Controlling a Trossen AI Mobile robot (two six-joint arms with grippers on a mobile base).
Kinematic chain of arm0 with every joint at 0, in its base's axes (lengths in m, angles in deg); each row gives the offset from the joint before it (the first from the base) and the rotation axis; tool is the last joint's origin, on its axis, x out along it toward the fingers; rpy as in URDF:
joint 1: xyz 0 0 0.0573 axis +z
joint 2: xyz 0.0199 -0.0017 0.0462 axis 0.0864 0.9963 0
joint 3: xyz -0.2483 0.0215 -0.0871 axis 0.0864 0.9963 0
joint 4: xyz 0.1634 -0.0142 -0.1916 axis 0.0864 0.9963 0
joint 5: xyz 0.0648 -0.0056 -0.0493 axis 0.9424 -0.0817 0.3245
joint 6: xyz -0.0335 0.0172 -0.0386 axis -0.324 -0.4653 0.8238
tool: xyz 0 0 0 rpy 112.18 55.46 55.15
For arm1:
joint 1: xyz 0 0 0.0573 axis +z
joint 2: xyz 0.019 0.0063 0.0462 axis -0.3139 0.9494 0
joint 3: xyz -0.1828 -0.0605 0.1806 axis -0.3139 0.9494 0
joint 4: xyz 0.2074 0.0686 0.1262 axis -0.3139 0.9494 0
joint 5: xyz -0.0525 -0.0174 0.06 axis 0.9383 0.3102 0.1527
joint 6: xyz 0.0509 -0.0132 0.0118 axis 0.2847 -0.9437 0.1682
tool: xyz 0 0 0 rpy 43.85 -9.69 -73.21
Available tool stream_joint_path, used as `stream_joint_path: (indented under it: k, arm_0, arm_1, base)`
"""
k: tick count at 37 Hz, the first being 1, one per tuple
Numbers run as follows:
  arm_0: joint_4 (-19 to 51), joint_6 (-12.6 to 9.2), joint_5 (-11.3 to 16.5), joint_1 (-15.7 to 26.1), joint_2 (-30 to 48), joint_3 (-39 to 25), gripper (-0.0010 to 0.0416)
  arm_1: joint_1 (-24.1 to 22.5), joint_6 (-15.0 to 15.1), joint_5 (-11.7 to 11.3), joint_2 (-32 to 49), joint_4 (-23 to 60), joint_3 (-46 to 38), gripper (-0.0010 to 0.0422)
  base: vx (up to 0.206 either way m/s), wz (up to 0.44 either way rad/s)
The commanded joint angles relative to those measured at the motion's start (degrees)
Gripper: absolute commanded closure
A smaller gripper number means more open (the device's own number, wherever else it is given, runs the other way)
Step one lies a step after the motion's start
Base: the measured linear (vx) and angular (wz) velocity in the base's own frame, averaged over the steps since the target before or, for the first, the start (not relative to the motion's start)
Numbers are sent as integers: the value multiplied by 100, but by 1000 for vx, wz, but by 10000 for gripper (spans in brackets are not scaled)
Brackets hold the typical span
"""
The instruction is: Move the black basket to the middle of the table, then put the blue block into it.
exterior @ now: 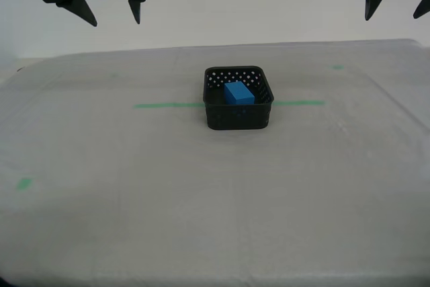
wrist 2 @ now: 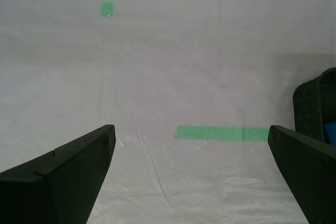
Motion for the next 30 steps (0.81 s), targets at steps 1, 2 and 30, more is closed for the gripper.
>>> stream_joint_path:
  k: [1, 2, 30]
  arm_0:
    - [-2, 2, -13, 0, 0, -4, 7]
    - [-2, 2, -13, 0, 0, -4, 7]
    - [-2, 2, -13, 0, 0, -4, 7]
  arm_1:
    - [2, 9, 11, -4, -2, -2, 12]
    - [0, 7, 11, -4, 0, -2, 12]
    - [0, 7, 11, -4, 0, -2, 12]
  base:
    - [0, 0]
    - [0, 0]
    - [0, 0]
